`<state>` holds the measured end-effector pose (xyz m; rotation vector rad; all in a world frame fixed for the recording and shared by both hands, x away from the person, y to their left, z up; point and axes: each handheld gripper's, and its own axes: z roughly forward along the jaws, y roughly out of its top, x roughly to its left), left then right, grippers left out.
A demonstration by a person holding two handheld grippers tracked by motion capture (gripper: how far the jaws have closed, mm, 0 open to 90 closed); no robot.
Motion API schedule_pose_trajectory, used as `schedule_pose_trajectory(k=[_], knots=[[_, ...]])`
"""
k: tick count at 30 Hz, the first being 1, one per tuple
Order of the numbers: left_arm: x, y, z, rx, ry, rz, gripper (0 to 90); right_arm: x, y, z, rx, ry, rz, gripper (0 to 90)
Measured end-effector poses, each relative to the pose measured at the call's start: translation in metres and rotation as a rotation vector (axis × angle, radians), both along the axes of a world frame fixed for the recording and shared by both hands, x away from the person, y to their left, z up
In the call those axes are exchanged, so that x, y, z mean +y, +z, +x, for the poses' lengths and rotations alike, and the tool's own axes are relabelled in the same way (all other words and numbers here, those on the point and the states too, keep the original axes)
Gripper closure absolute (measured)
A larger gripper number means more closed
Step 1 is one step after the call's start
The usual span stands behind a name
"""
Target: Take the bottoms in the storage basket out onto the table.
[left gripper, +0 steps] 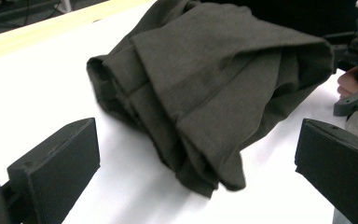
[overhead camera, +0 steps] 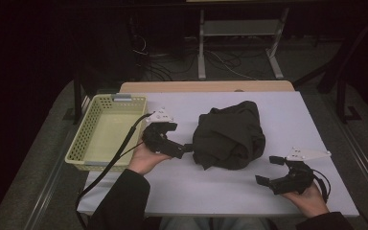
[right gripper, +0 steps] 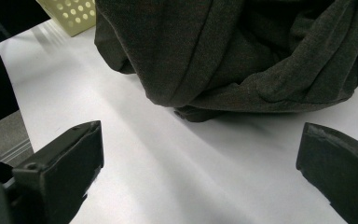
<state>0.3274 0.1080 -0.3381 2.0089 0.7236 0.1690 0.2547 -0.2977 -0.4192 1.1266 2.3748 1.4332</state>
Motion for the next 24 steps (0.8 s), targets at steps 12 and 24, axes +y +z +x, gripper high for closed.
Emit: schedule_pose_trajectory(k=[12,24], knots=[[0.029,-0.011,-0.015,-0.015,0.062,-0.018,0.0,0.0,-0.001,0.0,0.004,-0.002,-0.003,0.2],[0.055,-0.034,-0.036,-0.007,0.147,-0.067,0.0,0.0,-0.001,0.001,0.007,-0.001,-0.003,0.2]])
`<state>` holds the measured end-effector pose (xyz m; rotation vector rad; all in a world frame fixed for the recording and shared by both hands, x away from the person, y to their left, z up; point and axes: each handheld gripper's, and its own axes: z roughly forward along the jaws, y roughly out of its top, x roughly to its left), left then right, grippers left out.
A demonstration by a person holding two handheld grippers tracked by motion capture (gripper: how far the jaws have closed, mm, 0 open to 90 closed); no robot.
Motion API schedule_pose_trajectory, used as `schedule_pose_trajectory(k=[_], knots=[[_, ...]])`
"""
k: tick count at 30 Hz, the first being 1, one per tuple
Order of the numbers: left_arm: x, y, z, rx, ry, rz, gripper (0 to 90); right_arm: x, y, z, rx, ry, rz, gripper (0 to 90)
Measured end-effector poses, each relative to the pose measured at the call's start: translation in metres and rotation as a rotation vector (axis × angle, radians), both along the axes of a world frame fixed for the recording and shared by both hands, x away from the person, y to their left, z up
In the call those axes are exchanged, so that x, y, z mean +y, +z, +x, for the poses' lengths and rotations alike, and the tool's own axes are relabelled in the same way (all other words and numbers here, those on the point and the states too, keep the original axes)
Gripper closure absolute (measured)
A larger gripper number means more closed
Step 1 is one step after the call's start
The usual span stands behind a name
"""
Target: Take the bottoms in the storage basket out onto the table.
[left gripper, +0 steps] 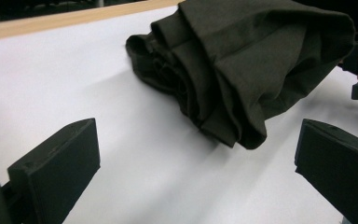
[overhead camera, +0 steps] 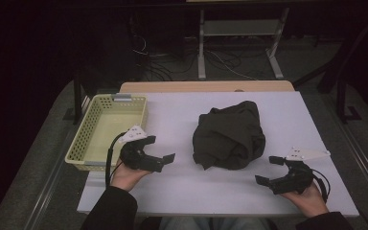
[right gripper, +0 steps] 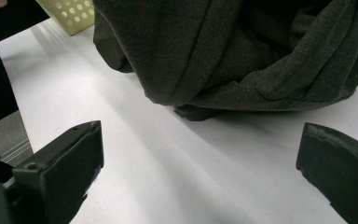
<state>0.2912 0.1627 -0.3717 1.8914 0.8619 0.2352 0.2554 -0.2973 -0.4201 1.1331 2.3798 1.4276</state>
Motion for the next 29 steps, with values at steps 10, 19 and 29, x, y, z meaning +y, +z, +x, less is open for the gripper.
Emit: schedule_pose_trajectory(k=[10,19,29], knots=[[0.012,-0.023,-0.022,0.015,0.03,0.017,0.0,0.001,-0.001,0.0,0.0,-0.002,-0.001,0.2],[0.017,-0.041,-0.034,0.018,0.042,0.017,0.0,0.001,-0.001,0.001,0.003,-0.003,-0.004,0.2],[0.014,-0.045,-0.039,-0.018,0.044,0.045,0.0,-0.001,-0.001,0.001,0.002,-0.011,-0.003,0.2]])
